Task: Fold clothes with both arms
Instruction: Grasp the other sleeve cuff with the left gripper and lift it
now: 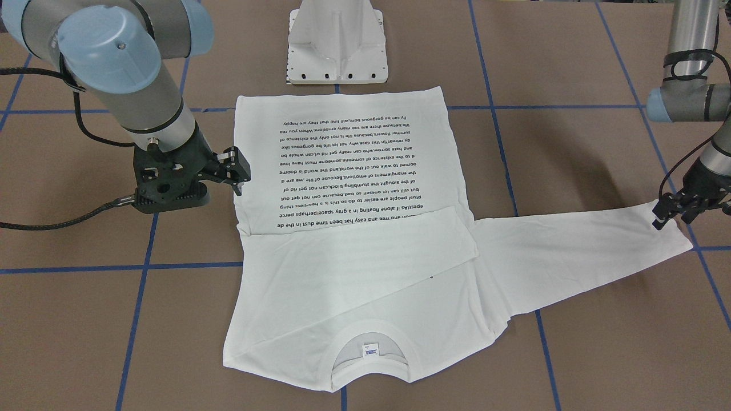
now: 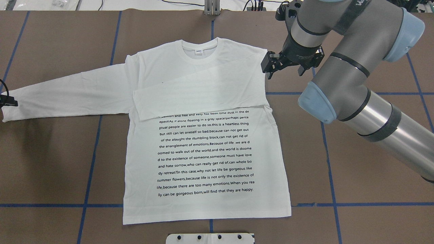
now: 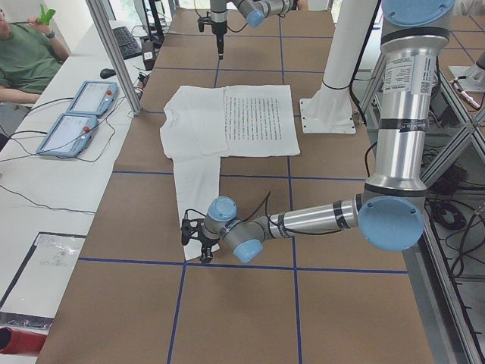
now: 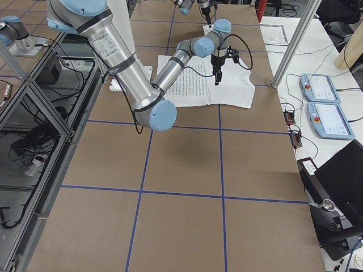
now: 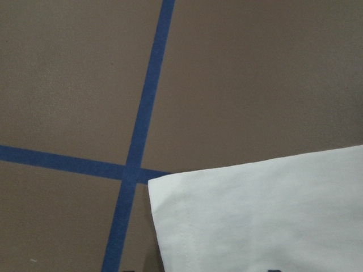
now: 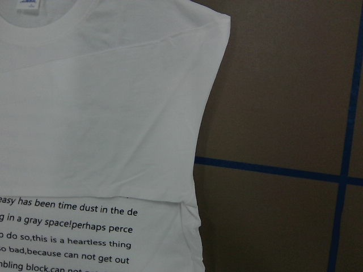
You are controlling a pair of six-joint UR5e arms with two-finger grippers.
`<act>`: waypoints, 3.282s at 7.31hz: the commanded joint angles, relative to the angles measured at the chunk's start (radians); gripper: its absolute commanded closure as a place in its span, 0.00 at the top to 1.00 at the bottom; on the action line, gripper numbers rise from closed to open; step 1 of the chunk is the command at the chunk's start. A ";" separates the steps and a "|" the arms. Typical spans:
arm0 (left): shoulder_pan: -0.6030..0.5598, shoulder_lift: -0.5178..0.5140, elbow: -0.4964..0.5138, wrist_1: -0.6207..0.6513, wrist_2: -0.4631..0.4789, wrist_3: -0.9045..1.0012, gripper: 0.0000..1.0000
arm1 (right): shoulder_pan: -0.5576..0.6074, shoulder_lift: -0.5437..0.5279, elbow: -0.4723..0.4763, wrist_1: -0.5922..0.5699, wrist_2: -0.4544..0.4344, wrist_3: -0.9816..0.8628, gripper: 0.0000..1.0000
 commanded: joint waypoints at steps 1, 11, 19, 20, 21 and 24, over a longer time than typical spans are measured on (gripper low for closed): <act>0.001 -0.001 -0.001 0.000 -0.001 0.001 0.45 | 0.001 0.001 0.002 0.000 0.000 -0.001 1.00; 0.080 -0.204 -0.469 0.583 -0.093 -0.193 0.00 | 0.056 -0.149 0.060 0.012 0.004 -0.112 1.00; 0.256 -0.884 -0.460 0.838 -0.243 -0.731 0.00 | 0.116 -0.312 0.089 0.015 0.043 -0.190 1.00; 0.302 -0.887 -0.452 0.831 -0.216 -0.742 0.00 | 0.116 -0.312 0.089 0.015 0.043 -0.186 1.00; 0.320 -0.887 -0.419 0.822 -0.194 -0.742 0.00 | 0.116 -0.312 0.088 0.015 0.042 -0.183 1.00; 0.390 -0.906 -0.260 0.660 -0.096 -0.777 0.00 | 0.114 -0.312 0.082 0.015 0.042 -0.183 1.00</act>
